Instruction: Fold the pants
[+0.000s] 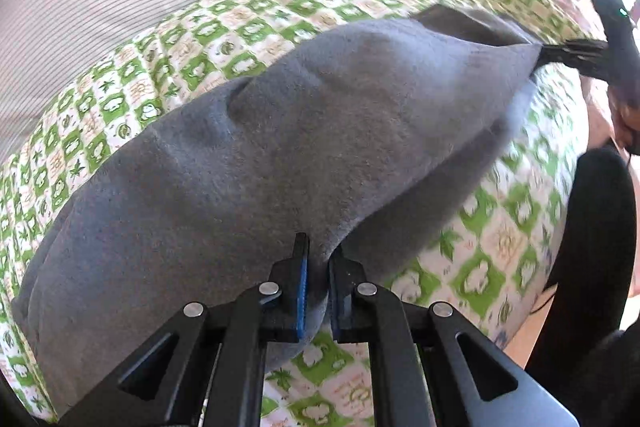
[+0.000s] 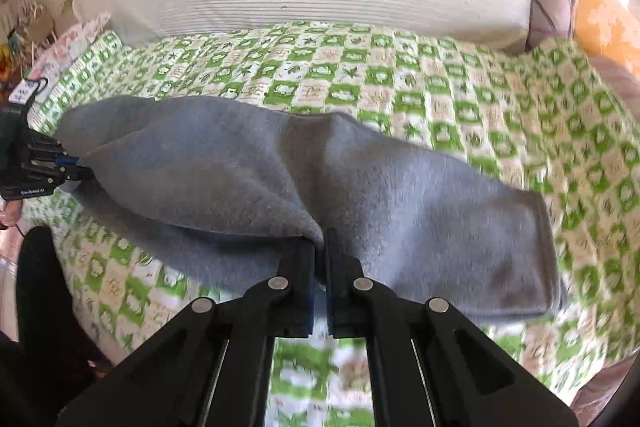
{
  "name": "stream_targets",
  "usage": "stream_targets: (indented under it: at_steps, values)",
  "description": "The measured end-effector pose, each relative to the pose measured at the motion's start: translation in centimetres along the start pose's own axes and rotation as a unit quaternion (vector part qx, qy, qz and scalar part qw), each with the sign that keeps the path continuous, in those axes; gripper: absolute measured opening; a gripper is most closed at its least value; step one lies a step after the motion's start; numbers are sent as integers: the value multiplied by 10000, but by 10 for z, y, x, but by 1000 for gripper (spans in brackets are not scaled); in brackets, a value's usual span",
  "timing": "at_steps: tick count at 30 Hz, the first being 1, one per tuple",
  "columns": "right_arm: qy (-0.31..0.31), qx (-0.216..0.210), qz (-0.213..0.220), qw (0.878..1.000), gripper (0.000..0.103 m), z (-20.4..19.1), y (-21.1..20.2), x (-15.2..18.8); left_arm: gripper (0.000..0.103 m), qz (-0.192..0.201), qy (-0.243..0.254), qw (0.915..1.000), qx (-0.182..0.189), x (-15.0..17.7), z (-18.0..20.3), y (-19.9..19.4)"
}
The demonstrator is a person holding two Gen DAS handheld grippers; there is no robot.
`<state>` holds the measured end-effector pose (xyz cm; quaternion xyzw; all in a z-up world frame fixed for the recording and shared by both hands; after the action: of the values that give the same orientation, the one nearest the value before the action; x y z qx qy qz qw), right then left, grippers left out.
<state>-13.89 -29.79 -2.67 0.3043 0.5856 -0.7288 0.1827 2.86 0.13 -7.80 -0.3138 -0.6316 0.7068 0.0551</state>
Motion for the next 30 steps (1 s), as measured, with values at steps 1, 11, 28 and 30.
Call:
stream_targets:
  at_steps: [1, 11, 28, 30]
  values:
    - [43, -9, -89, 10000, 5, 4, 3, 5, 7, -116, 108, 9999, 56, 4, 4, 5]
    - [357, -302, -301, 9984, 74, 9, 3, 16, 47, -426, 506, 9977, 152, 8, 22, 3]
    - [2812, -273, 784, 9561, 74, 119, -38, 74, 54, 147, 933, 9928, 732, -116, 102, -5]
    - [2979, -319, 854, 9502, 74, 128, -38, 78, 56, 128, 978, 9914, 855, -130, 111, 0]
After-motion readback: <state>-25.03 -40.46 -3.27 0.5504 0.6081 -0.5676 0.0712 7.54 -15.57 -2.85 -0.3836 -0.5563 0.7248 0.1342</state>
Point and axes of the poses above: each gripper's, at about its wrist camera, not at the fingertips, and y roughly the way its jaws point, z to its right, x to its underside, the point moved 3 cm from there along y, roughly the way its jaws point, and after that the axes turned 4 degrees about y, right-handed, at the moved point
